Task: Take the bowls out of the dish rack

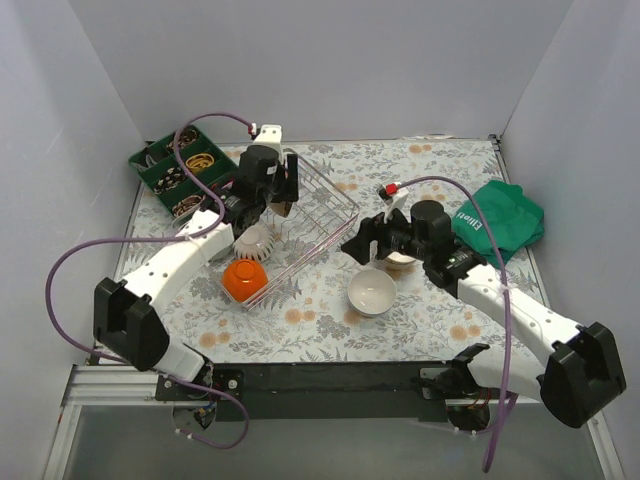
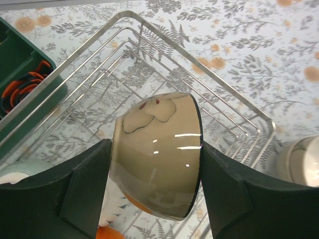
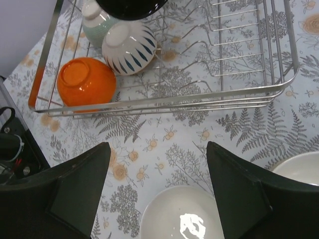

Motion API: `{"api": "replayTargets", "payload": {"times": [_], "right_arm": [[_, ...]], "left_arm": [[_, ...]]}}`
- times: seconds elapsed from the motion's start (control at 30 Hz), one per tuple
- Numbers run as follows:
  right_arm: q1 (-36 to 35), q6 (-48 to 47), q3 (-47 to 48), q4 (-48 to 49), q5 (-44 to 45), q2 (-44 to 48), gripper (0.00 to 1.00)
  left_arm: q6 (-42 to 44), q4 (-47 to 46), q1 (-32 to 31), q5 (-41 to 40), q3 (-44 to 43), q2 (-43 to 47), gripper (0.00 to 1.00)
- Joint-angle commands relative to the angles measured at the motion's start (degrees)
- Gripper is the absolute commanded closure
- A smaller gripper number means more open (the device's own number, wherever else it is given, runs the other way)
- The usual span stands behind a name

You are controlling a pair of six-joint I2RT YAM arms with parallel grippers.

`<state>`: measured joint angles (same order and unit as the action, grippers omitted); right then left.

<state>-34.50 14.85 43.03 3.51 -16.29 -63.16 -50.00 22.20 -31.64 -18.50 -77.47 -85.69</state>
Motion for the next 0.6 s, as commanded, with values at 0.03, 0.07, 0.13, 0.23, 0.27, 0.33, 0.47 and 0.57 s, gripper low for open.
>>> {"api": "replayTargets", "payload": {"times": [0.03,0.07,0.13,0.23,0.27,0.33,0.47,0.57], "right_arm": [[3.12,5.97,5.57,12.55,-6.45,-6.34,0.15],[3.39,6.67,6.19,13.53,-7.25,-7.41,0.15],[3.65,7.99,8.11,15.64,-8.66,-10.56,0.15],[3.74,9.66,9.79,18.37,-10.24,-14.61,0.15],[3.74,10.1,10.67,20.2,-10.6,-15.58,0.15],[3.83,11.07,11.73,21.62,-11.65,-18.39,0.16],[3.83,13.62,14.19,23.82,-13.06,-22.36,0.17],[3.83,13.89,15.77,24.0,-12.71,-24.82,0.19]], "left_arm": [[-8.35,-8.04,0.0,3.21,3.46,9.31,1.0],[-9.06,-8.65,0.08,4.25,4.77,9.84,1.0],[-11.33,-10.32,0.09,5.4,6.1,11.5,1.0],[-13.45,-12.08,0.17,8.21,8.12,13.09,1.0],[-14.59,-12.52,0.17,8.83,8.56,13.53,1.0],[-15.74,-13.4,0.09,10.15,9.79,14.14,1.0],[-17.85,-15.16,0.17,12.43,11.99,15.81,1.0],[-18.9,-16.39,0.17,14.28,13.22,16.34,1.0]]}}
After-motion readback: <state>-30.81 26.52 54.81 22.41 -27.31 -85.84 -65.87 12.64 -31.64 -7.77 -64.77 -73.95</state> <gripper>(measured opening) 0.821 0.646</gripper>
